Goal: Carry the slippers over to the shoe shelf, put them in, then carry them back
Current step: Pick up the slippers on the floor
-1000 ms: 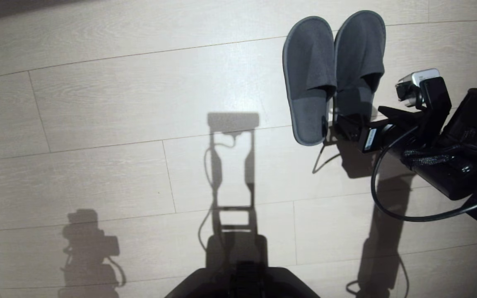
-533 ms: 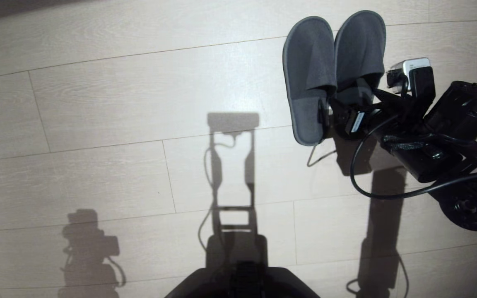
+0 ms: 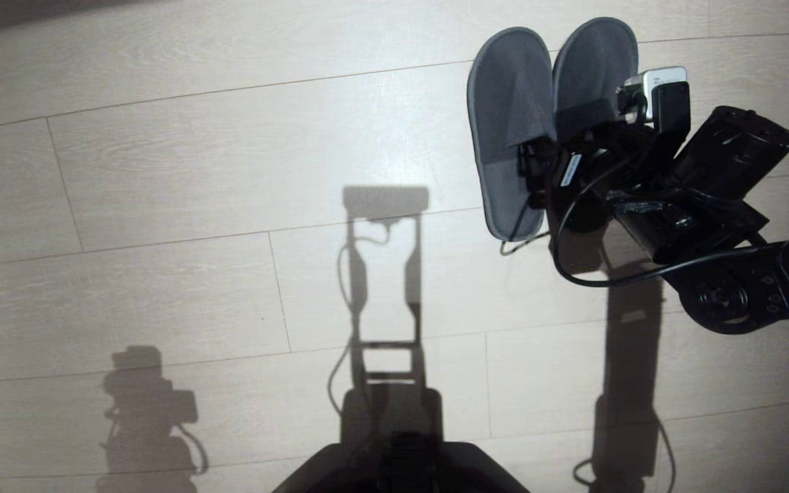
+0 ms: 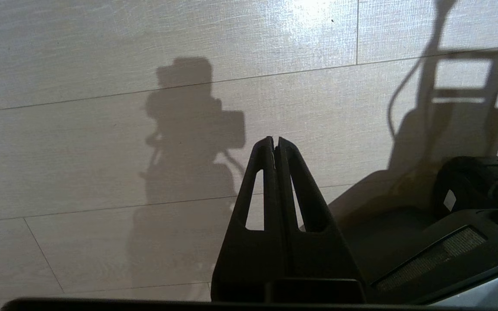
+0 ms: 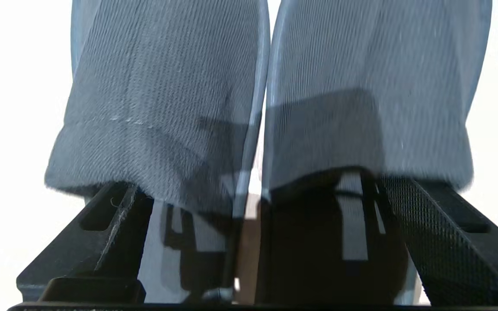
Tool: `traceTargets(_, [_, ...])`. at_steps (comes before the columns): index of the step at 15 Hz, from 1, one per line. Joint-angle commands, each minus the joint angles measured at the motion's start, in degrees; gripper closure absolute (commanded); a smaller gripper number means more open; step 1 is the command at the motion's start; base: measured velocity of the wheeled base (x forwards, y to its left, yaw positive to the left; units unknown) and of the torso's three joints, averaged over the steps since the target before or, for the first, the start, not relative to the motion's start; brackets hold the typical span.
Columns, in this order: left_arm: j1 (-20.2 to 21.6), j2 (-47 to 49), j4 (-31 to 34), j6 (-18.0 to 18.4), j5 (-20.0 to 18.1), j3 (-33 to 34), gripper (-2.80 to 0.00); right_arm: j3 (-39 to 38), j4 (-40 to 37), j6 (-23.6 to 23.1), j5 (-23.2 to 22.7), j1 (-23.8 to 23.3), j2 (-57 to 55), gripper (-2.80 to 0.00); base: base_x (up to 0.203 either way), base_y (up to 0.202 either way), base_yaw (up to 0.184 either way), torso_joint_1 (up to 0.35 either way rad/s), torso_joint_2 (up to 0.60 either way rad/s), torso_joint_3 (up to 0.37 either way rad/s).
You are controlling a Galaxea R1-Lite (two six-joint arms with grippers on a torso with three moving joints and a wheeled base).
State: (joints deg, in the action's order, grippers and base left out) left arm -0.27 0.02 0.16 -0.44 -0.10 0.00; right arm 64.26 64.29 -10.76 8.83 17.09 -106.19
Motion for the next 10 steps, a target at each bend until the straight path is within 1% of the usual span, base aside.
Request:
traceTargets(1, [0.0,0.0,0.0,-0.1,0.0,0.1,0.00,1.8,0.4,-0.2,-0.3,-0.1,-1.6,-2.80,0.000,0.000,0.000,0.000,0.00,0.000])
traceTargets(3, [0.0,-0.1,0.0,0.0,0.0,0.1,0.00,3.8,1.0,-0.4,-0.9,-0.7,-3.2,-2.80,0.000,0.000,0.000,0.000,0.00,0.000])
traceTargets(4, [0.0,0.0,0.0,0.0,0.1,0.1,0.00,5.5,1.6,-0.5,-1.5,-1.0,-4.4,0.00,0.000,0.000,0.000,0.000,0.00,0.000])
traceTargets(6, [0.0,-0.1,0.0,0.0,0.1,0.1,0.00,6.5,2.2,-0.6,-4.8,-1.4,-5.1,0.00,0.000,0.000,0.000,0.000,0.00,0.000])
traceTargets(10, [0.0,-0.1,0.0,0.0,0.0,0.1,0.00,7.5,2.2,-0.5,-5.7,-1.5,-5.7,0.00,0.000,0.000,0.000,0.000,0.00,0.000])
